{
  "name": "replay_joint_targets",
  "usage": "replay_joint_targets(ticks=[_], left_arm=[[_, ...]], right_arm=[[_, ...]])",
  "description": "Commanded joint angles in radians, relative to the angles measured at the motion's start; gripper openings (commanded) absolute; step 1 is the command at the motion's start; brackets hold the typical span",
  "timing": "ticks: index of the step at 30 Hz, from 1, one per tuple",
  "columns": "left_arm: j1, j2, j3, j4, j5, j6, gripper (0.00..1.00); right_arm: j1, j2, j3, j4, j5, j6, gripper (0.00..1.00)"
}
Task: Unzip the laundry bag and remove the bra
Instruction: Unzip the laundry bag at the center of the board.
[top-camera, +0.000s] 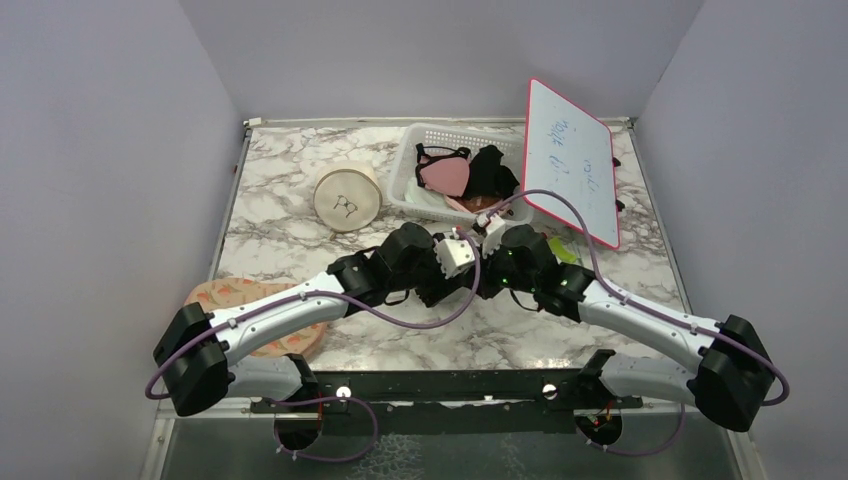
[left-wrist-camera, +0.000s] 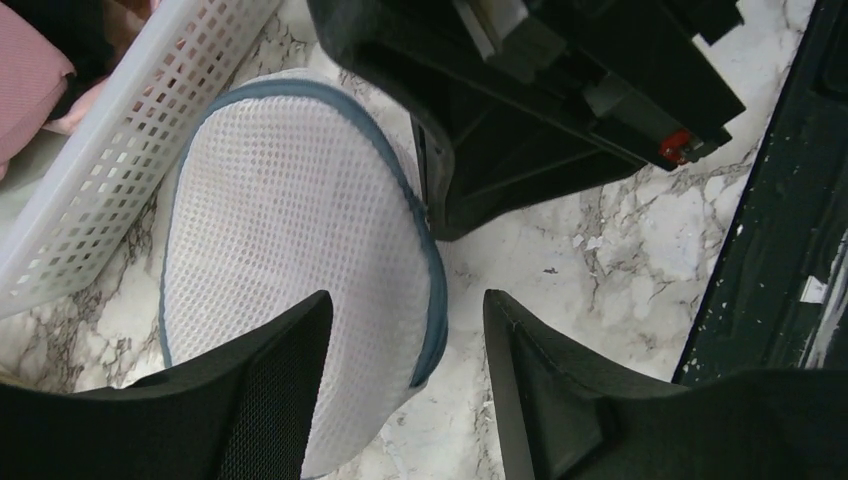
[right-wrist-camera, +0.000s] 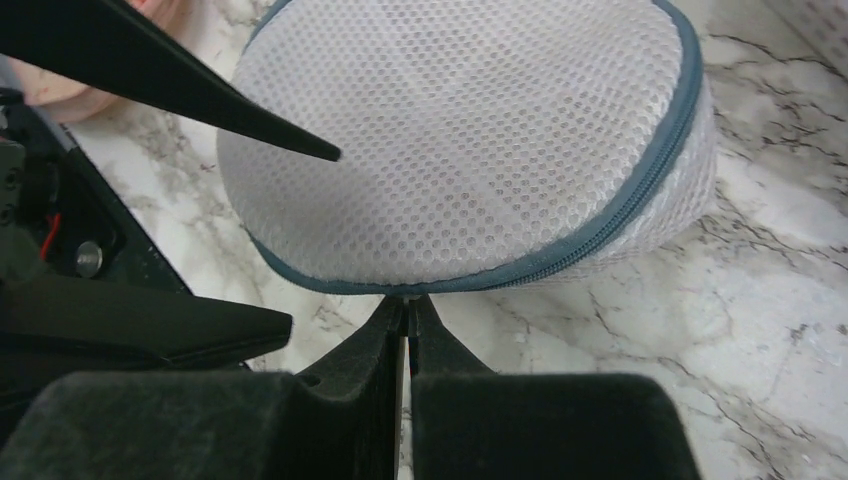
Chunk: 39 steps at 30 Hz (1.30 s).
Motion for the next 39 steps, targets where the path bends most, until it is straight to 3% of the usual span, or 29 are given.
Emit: replay_joint_targets(ticks=[1,9,18,24,31,39], left_arm=[[-0.002,0.018,0.021,0.045,0.078,-0.045,0.51],[-0.001,0.040,0.024,0.019,-0.007,-0.022,0.36],[-0.001,0.022,0.018,0.015,-0.048,-0.013,0.06],[-0.001,-0.010,0.001,0.014,-0.051,0.010,0.00],[-0.001,-0.030,-0.009,0.015,-0.035,0.018,0.00],[-0.002,-0.043,-0.012,0.014,-0.035,0.022,0.00]], right_arm=[[0.000,0.019,0.032,0.035,-0.143,-0.033,0.01],[0.000,0.028,0.046,0.052,-0.191,-0.040,0.01],[0.000,0.013,0.037,0.021,-0.115,-0.032,0.01],[-0.001,0.003,0.031,-0.026,0.024,-0.013,0.01],[-0.028,0.040,0.078,-0.078,0.136,-0.024,0.01],[-0.191,0.074,0.093,-0.057,0.058,-0.051,0.01]])
